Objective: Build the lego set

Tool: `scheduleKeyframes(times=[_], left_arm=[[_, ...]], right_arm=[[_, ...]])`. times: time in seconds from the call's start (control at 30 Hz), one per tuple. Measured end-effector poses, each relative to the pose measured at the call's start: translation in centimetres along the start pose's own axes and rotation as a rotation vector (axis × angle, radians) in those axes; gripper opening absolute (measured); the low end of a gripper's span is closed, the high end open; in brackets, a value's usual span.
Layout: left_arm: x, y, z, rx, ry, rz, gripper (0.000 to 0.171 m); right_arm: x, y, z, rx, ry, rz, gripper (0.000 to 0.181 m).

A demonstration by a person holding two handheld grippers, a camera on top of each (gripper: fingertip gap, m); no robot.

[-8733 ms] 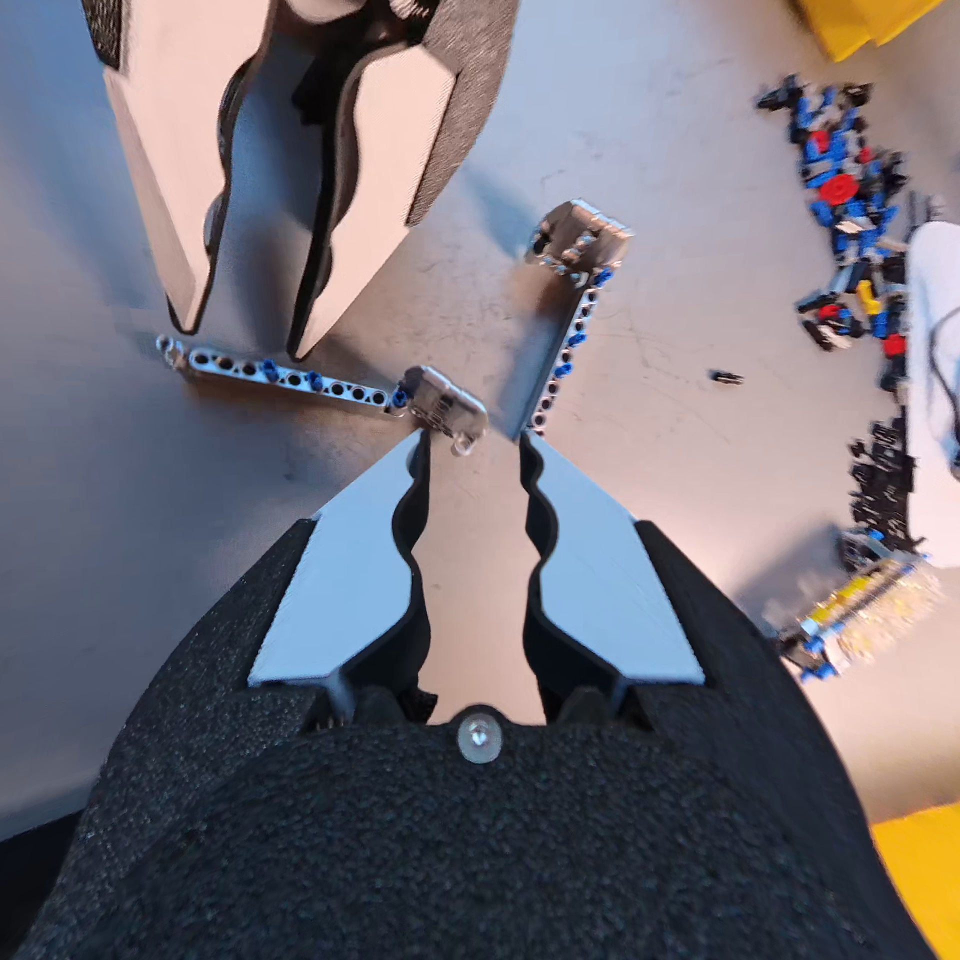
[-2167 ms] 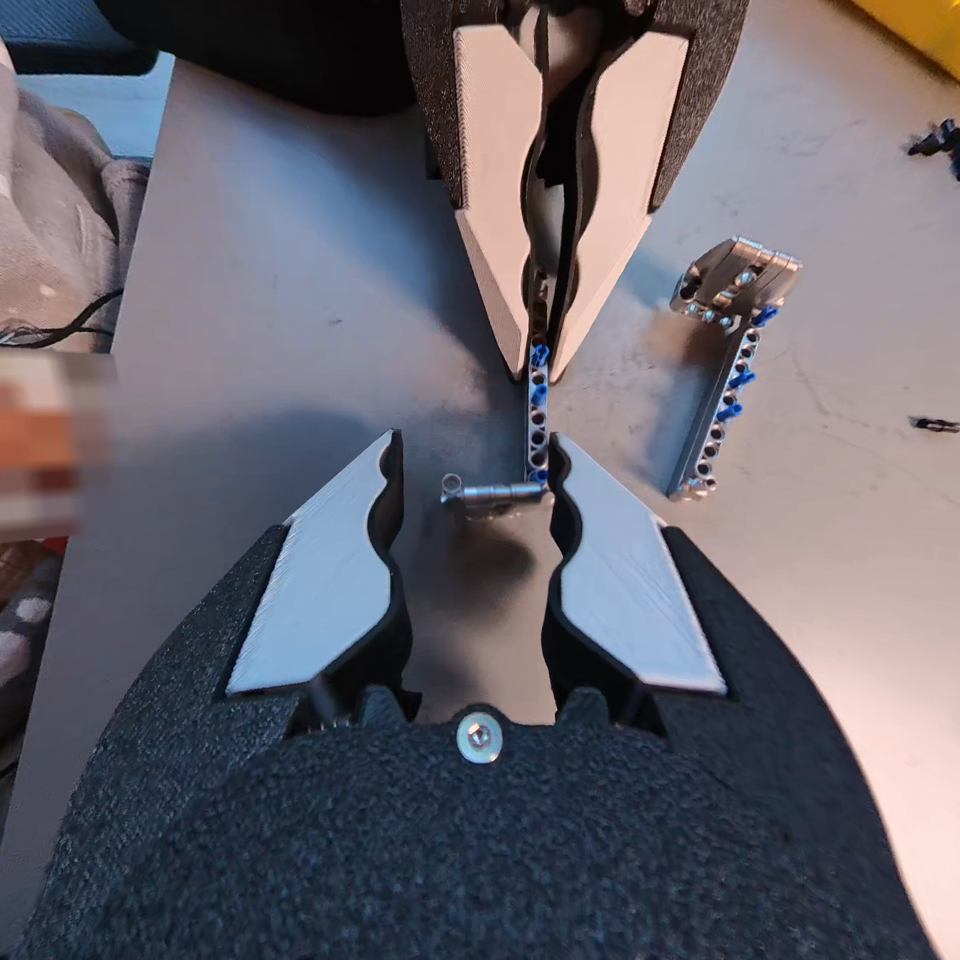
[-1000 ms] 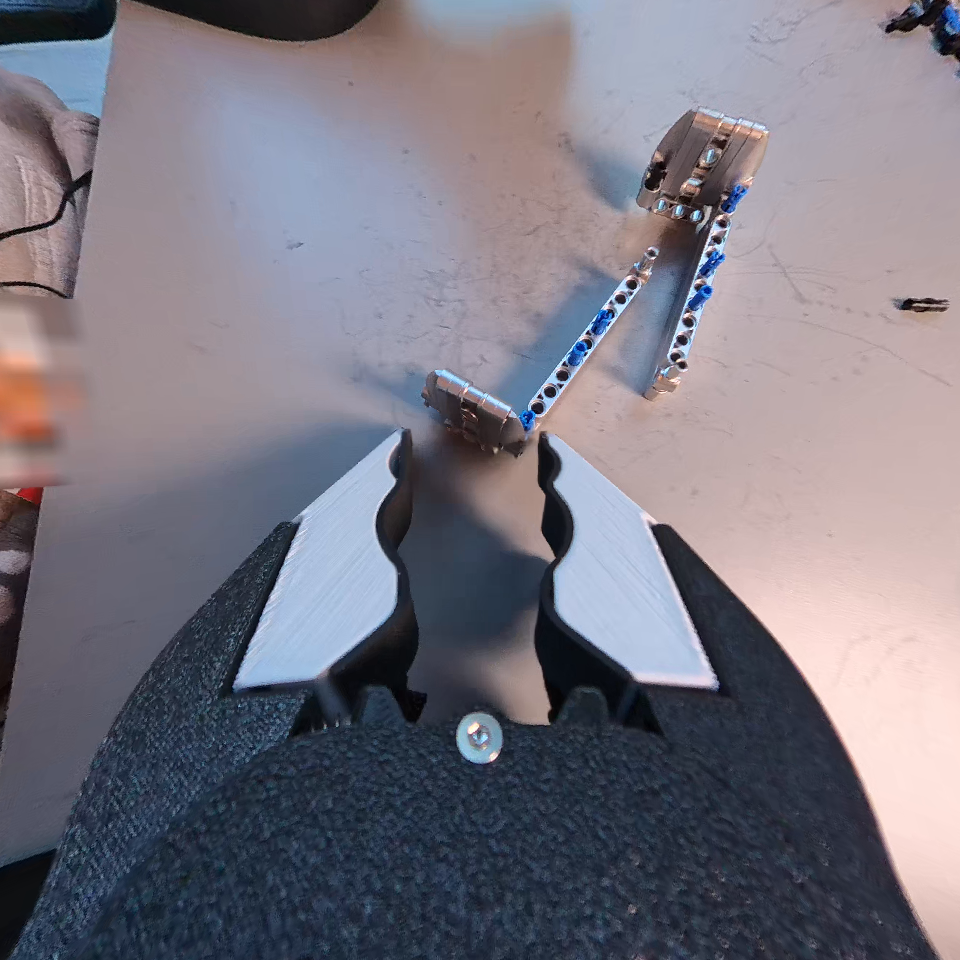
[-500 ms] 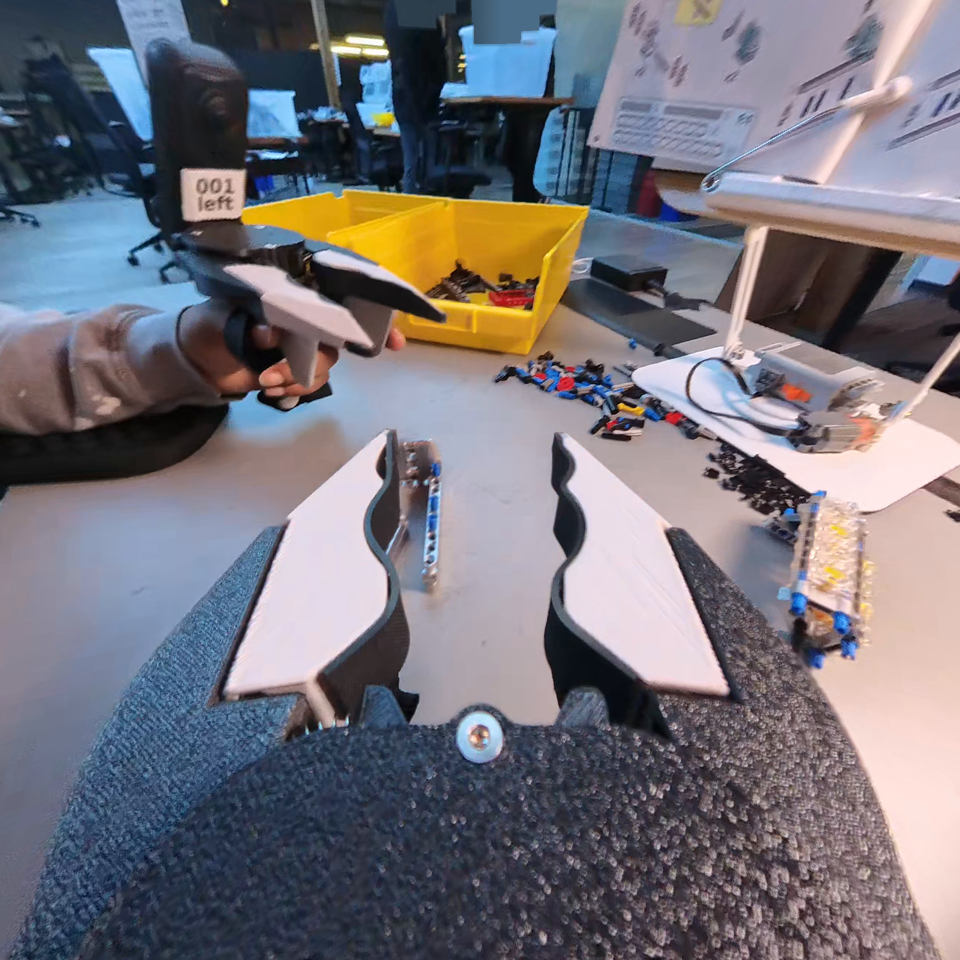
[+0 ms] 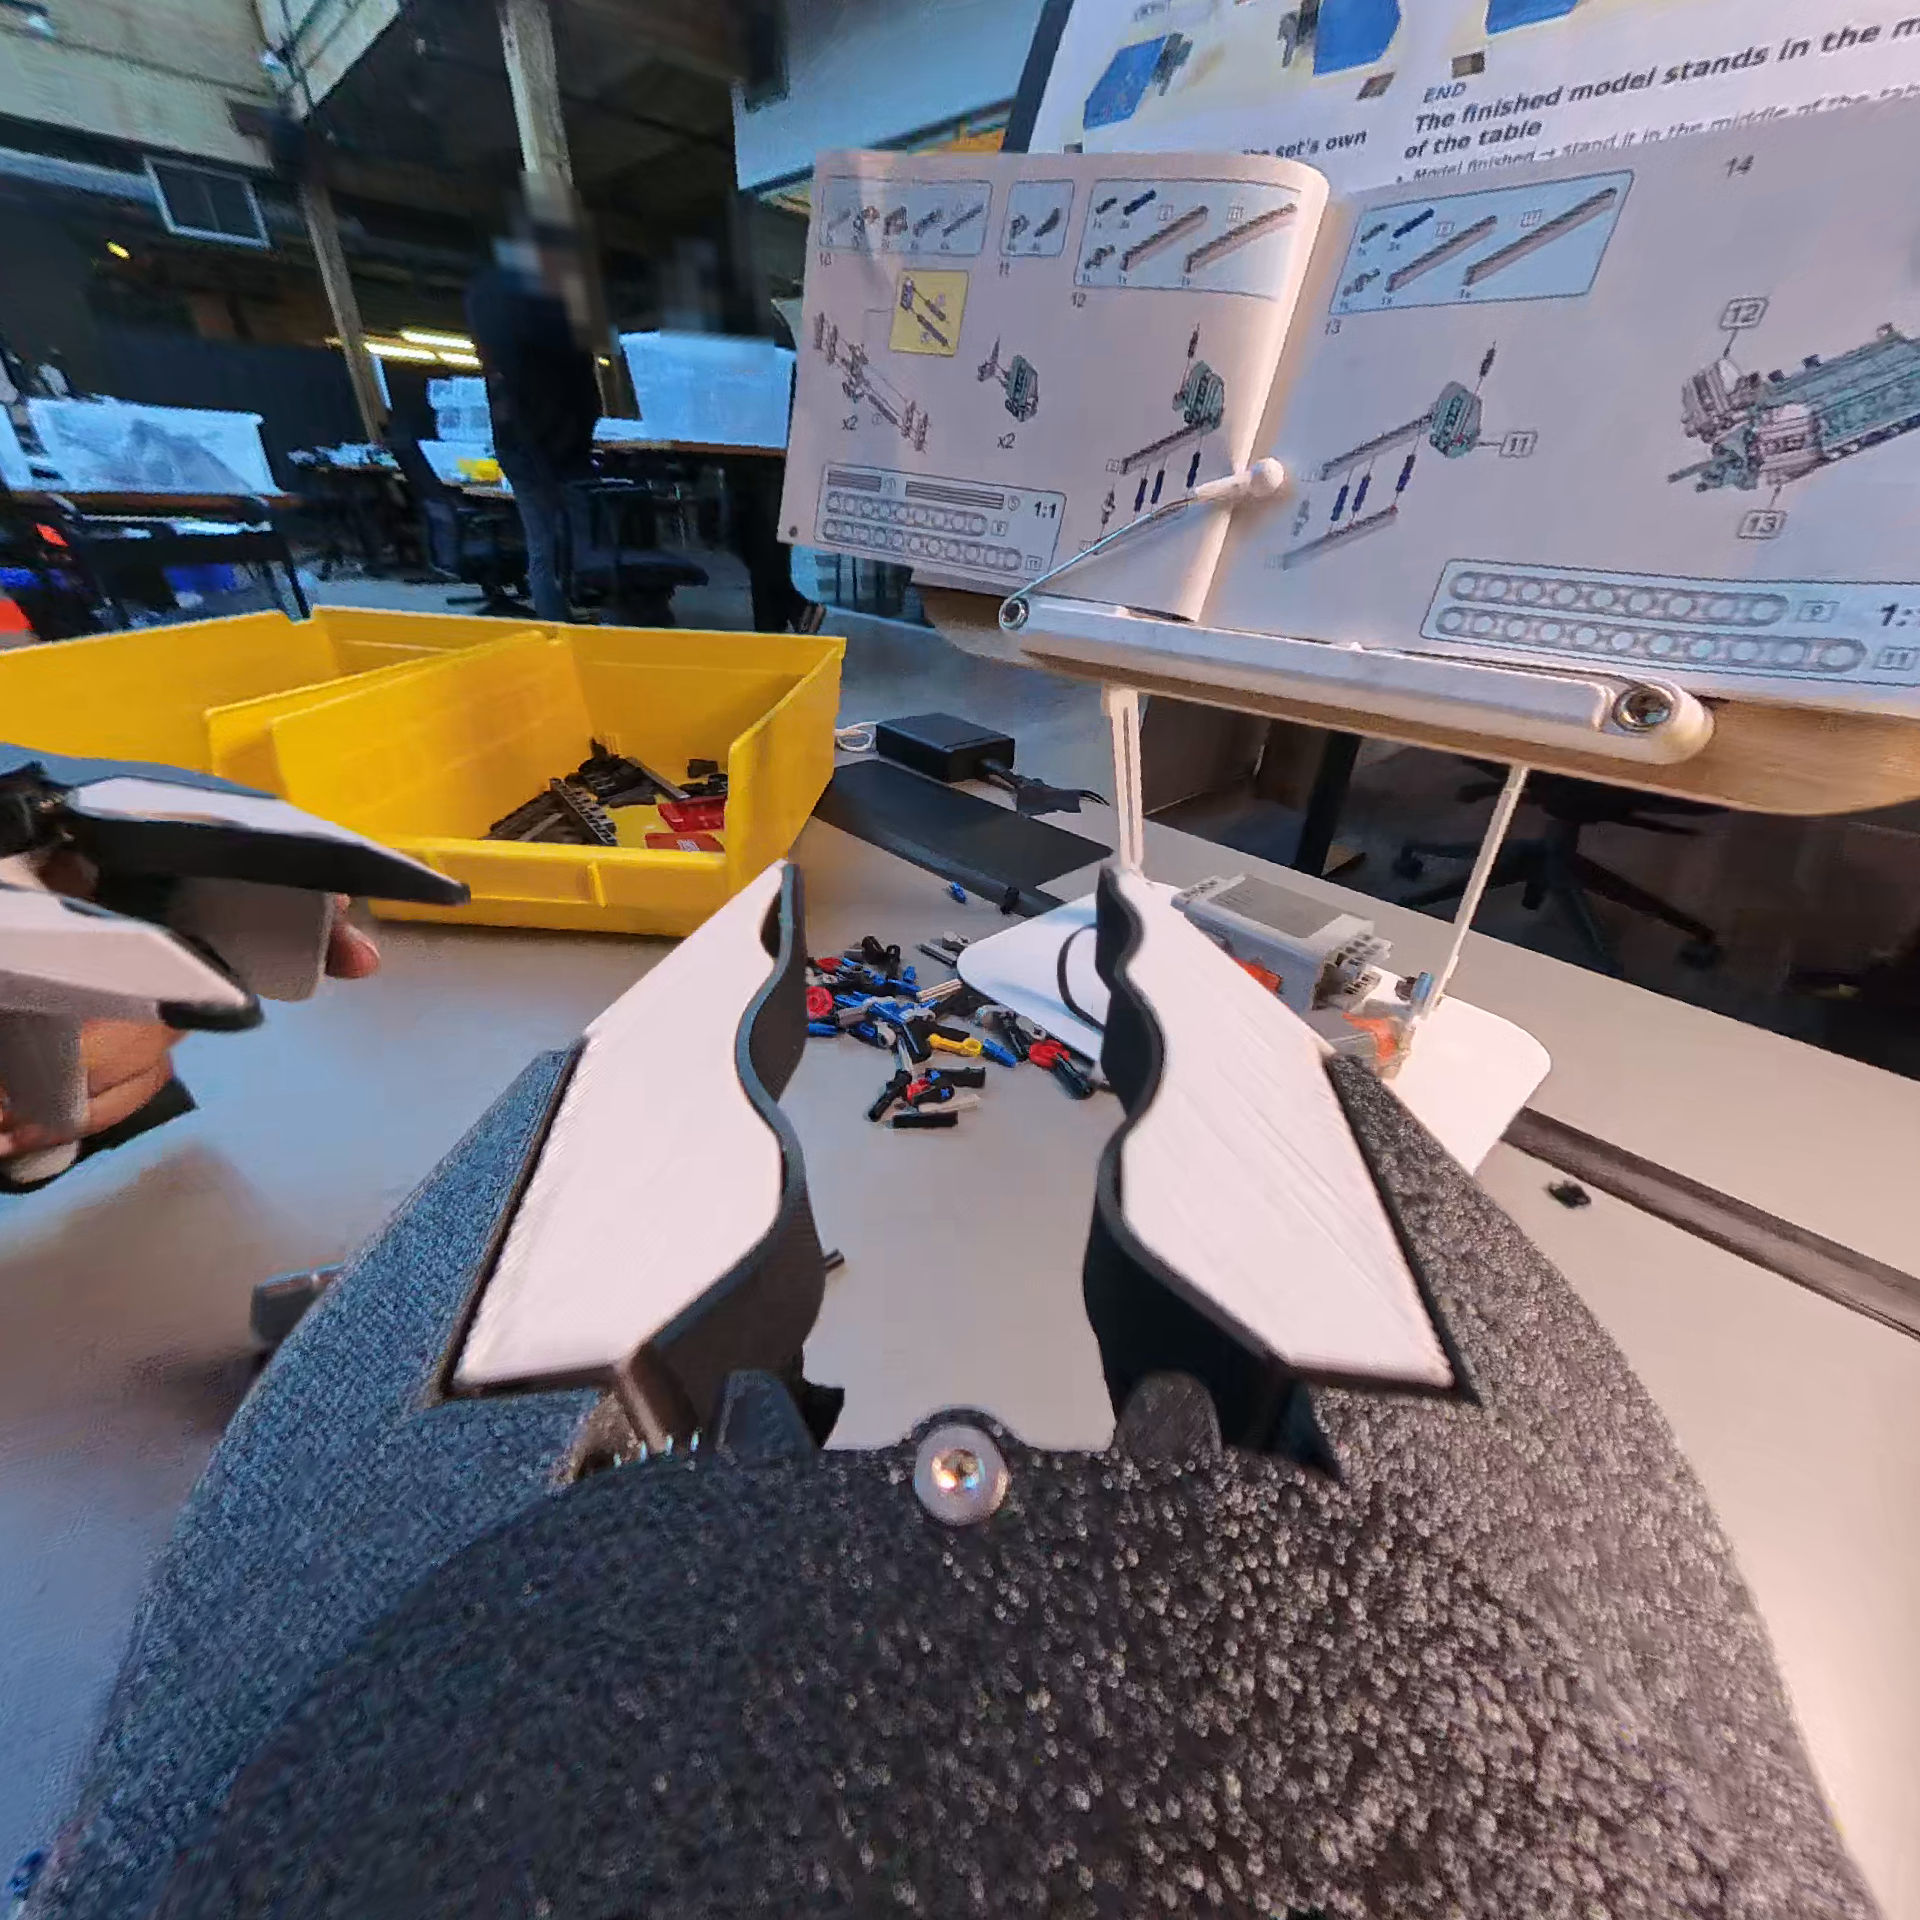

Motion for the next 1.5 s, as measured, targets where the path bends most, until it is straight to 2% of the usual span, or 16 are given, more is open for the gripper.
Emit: scheduleKeyframes(times=[0.23,0.47,0.7,0.8,0.93,1.03,1.13,1.27,1.33,1.5], left_arm=[[-0.2,0.1,1.0,-0.043,-0.008,-0.019,0.056],[-0.6,0.4,1.6,-0.121,-0.098,-0.048,0.057],[-0.1,0.3,2.4,-0.118,-0.045,-0.029,0.057],[-0.1,0.3,2.5,-0.101,-0.001,-0.032,0.056],[0.1,0.2,2.4,-0.09,0.007,-0.026,0.056],[0.4,0.0,2.5,-0.109,-0.033,-0.009,0.056],[0.5,0.0,2.4,-0.129,-0.08,-0.005,0.055],[0.7,-0.1,2.7,-0.141,-0.091,0.002,0.054],[0.8,-0.3,2.8,-0.143,-0.089,0.01,0.053],[0.9,-0.5,2.6,-0.135,-0.104,0.017,0.052]], right_arm=[[0.1,2.3,-1.5,0.097,0.008,-0.01,0.056],[0.5,2.0,-1.0,0.075,0.03,0.012,0.056],[0.9,1.5,-1.3,0.068,0.067,0.031,0.056],[0.2,0.6,-4.0,0.116,0.094,0.017,0.056],[-2.1,-0.6,-11.2,0.272,0.126,-0.011,0.058],[-1.8,-2.8,-16.3,0.305,0.05,-0.001,0.094],[1.0,-5.2,-19.5,0.302,-0.051,0.078,0.121],[3.0,-6.9,-20.2,0.237,-0.161,0.066,0.126],[2.9,-7.2,-19.3,0.144,-0.217,0.02,0.115],[2.5,-6.3,-19.5,0.156,-0.239,-0.016,0.106]])
Point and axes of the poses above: each gripper's, where its closed fingertips meet, y back along the fingers, x out of its underside, z = x × y across the jaws, the point moved 2 cm from there along y, back along the fingers, and after that the axes turned 15 degrees about y, right-handed, at the moved point
